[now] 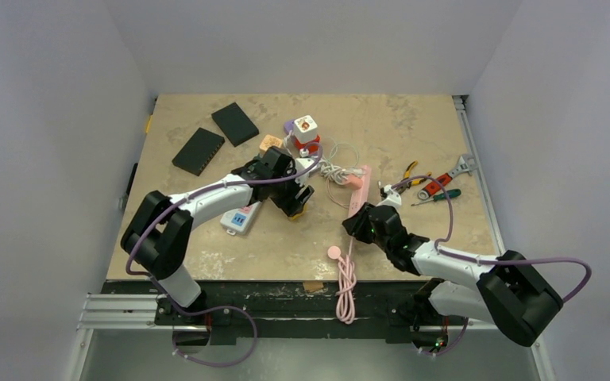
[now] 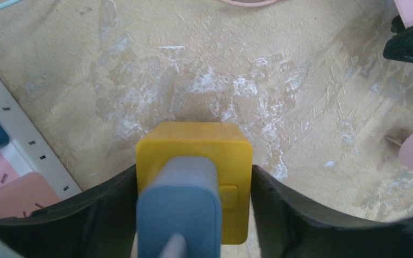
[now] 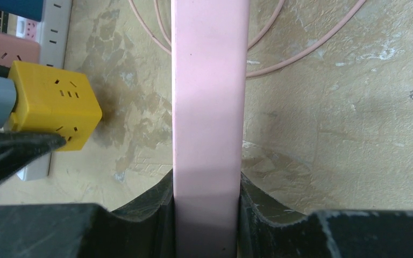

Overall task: Pull the plug off the socket
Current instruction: Place the plug at the center of the board, then remove the plug from the socket.

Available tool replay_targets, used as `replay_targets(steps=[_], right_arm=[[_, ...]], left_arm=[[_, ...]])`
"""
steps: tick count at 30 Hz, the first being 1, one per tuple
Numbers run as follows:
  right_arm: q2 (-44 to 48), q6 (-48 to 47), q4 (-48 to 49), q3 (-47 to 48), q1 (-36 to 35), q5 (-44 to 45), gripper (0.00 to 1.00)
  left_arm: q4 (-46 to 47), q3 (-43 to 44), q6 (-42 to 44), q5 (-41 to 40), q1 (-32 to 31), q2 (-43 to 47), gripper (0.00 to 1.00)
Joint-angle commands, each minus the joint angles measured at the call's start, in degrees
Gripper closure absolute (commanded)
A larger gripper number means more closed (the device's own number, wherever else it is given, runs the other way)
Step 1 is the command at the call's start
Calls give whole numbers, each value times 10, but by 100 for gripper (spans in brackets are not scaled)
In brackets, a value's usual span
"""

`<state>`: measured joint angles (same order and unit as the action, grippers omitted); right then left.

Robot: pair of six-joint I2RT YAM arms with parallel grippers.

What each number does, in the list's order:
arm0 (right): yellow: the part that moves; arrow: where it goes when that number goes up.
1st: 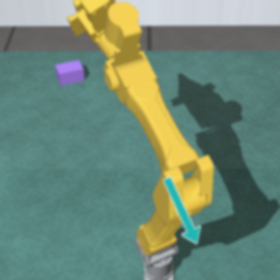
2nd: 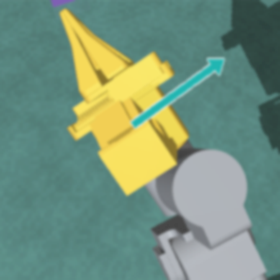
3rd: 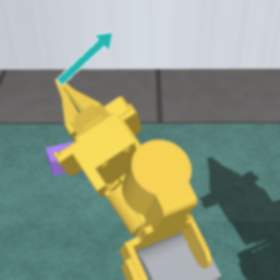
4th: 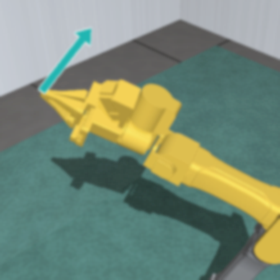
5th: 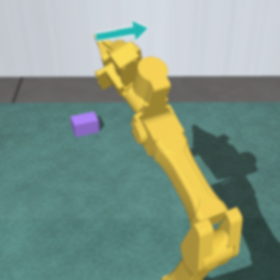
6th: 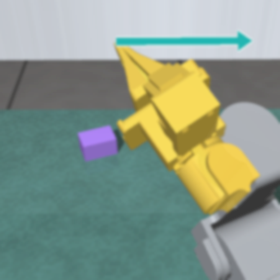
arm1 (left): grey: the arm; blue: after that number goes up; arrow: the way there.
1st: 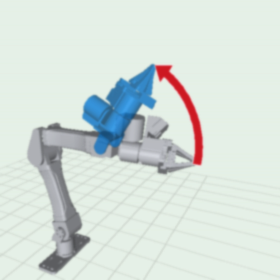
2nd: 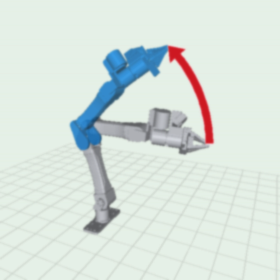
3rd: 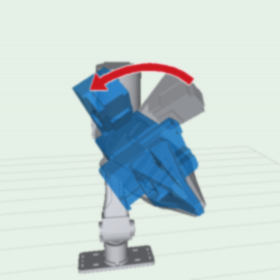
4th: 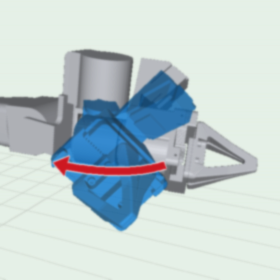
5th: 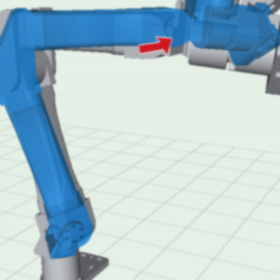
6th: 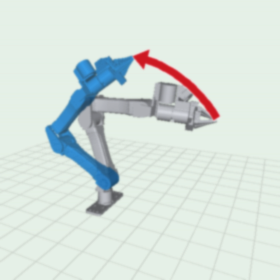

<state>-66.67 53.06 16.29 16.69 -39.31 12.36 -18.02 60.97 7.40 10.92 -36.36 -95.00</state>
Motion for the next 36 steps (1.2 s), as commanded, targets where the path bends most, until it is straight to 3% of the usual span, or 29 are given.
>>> replay_targets(steps=[1,2,3,13,18,24,36], right_arm=[[27,-35,-26,14,1,-5,89],[30,-38,-32,16,0,-2,90],[34,-41,-37,17,1,-2,91],[48,-64,-49,27,1,-1,100],[49,-81,-56,47,0,-6,100],[63,-99,-68,53,1,-9,100],[97,-152,-85,73,1,-44,100]], left_arm=[[-38,-7,11,44,-4,37,15],[-48,-5,10,54,-4,45,2],[-57,-2,11,63,-5,56,0],[-178,93,66,119,-5,153,0],[-201,159,130,159,-9,128,0],[-178,229,184,178,-31,47,0],[-33,236,186,192,-55,-61,0]])
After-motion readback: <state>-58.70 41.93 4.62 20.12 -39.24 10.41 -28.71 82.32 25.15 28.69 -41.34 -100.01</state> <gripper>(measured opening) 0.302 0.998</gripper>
